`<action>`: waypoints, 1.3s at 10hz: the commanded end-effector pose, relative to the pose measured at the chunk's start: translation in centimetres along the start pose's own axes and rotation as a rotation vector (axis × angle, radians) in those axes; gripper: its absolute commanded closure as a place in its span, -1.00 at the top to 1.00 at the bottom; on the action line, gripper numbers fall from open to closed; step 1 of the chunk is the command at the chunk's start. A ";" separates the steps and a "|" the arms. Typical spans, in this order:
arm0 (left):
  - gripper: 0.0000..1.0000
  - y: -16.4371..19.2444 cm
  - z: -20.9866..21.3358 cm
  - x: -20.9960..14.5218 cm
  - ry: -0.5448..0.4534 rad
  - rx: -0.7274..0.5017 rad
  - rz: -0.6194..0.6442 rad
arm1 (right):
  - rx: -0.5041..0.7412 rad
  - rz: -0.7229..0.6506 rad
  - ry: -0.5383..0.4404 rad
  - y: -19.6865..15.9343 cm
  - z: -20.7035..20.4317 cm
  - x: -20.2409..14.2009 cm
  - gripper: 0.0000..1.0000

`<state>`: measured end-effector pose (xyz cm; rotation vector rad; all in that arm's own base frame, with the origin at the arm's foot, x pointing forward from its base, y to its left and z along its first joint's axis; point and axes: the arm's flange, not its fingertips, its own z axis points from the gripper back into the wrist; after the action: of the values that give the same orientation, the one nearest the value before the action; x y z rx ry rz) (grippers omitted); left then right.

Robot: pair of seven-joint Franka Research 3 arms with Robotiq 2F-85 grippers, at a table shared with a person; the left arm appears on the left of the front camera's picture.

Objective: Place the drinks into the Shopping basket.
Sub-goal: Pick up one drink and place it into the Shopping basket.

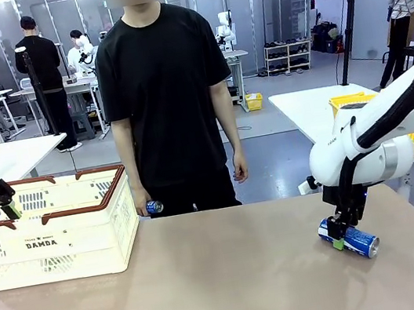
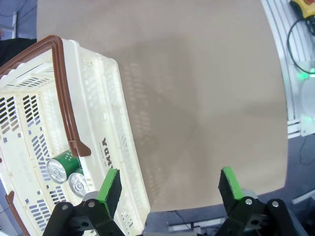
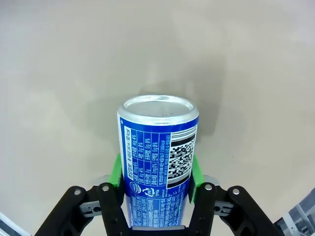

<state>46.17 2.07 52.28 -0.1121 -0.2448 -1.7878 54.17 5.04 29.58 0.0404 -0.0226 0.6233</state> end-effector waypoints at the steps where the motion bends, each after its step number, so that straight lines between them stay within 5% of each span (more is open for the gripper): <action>1: 1.00 -0.2 -0.2 0.3 -0.009 0.024 0.017 | -0.034 -0.028 -0.013 0.7 0.0 -0.3 -0.33; 2: 1.00 -0.2 -0.2 0.3 -0.009 0.024 0.017 | -0.058 -0.035 -0.005 0.9 0.2 -0.2 -0.65; 3: 1.00 -0.2 -0.2 0.3 -0.009 0.024 0.017 | -0.065 -0.027 -0.006 1.2 0.6 -0.3 -0.66; 4: 1.00 -0.2 -0.2 0.3 -0.009 0.024 0.017 | -0.045 -0.015 -0.032 2.0 1.4 -0.4 -0.99; 9: 1.00 -0.2 -0.2 0.3 -0.009 0.024 0.017 | -0.097 0.128 -0.087 11.6 9.4 -0.1 -0.99; 13: 1.00 -0.2 -0.2 0.3 -0.009 0.024 0.017 | -0.101 0.270 -0.091 18.8 10.1 2.3 -0.99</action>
<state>46.14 2.04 52.29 -0.1113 -0.2455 -1.7884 44.75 20.40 40.56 -0.0184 -0.1468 0.8913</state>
